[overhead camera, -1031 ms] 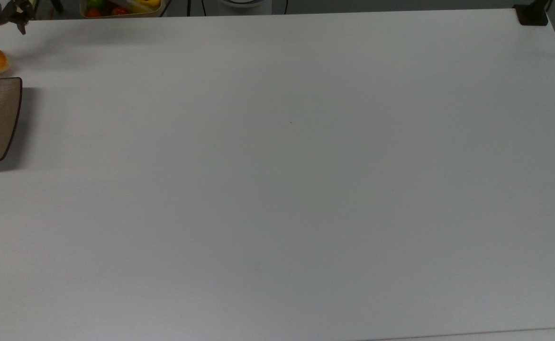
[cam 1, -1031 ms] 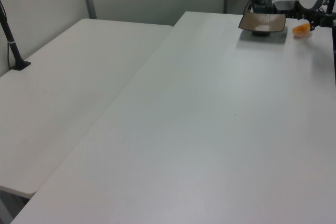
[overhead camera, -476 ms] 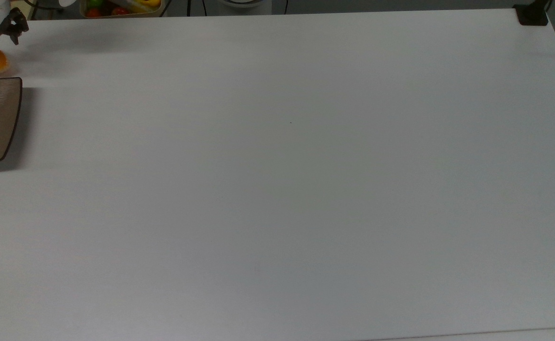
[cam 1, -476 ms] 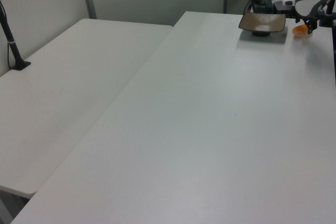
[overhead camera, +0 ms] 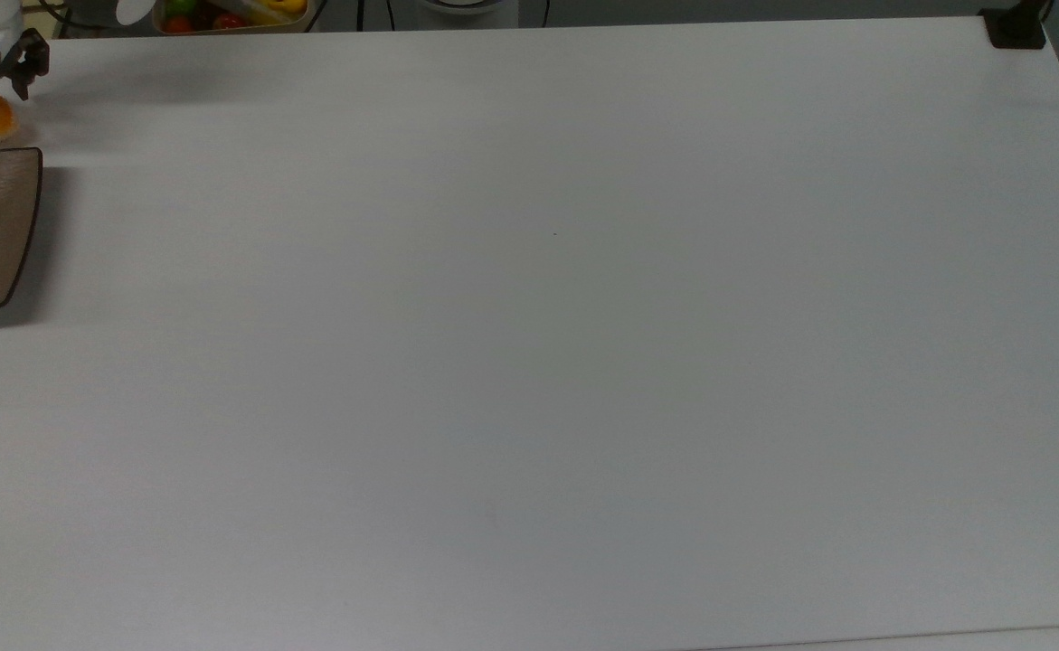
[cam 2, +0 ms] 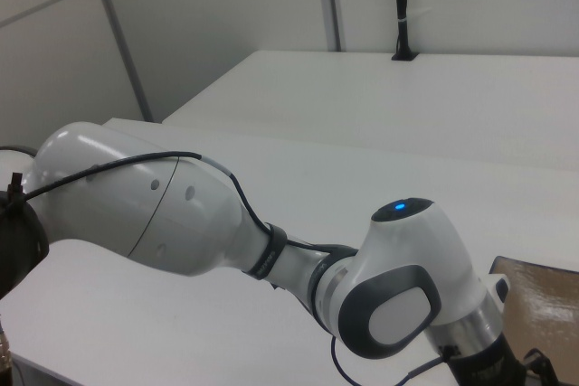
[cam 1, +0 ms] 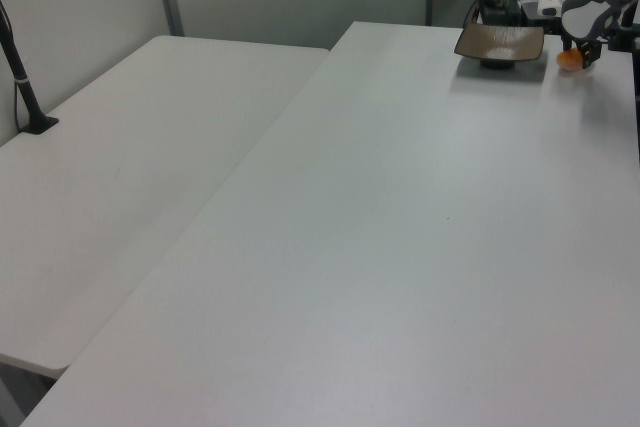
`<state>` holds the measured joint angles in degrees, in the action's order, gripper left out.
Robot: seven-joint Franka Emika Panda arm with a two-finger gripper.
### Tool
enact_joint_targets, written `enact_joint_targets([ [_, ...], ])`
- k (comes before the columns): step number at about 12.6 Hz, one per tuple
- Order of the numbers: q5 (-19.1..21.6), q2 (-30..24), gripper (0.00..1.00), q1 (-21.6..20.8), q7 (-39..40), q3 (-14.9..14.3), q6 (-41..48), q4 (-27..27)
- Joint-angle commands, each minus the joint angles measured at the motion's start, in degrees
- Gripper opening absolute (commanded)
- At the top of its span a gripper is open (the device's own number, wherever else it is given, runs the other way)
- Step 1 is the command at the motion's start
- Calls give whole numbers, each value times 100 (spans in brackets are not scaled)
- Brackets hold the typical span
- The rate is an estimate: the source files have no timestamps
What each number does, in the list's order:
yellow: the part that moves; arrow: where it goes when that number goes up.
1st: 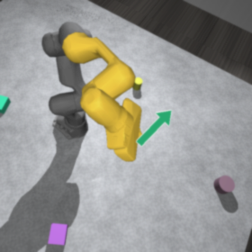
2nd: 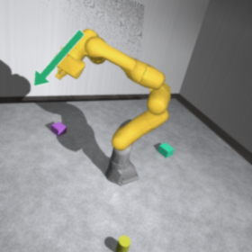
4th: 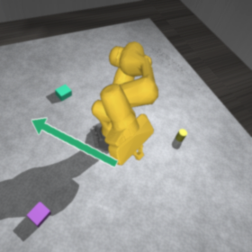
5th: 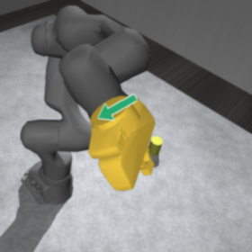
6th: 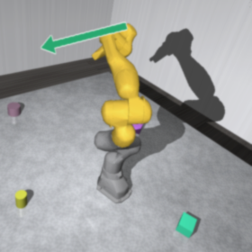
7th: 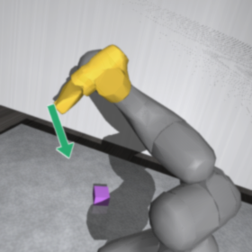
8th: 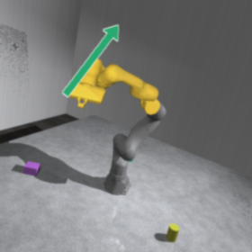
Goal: Bread is placed on a ceramic plate
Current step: 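Lift the bread slice and carry it over the brown plate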
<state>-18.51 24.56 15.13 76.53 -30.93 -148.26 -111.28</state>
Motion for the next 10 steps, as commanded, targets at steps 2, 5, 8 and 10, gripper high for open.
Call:
enact_joint_targets([
  [2,-83,40,52,113,406,-9,-318,-26],
  [5,-65,22,50,104,389,-9,-301,-17],
  [8,-56,-30,45,78,336,-9,-257,-17],
  [10,-56,-57,40,78,371,-9,-248,-17],
])
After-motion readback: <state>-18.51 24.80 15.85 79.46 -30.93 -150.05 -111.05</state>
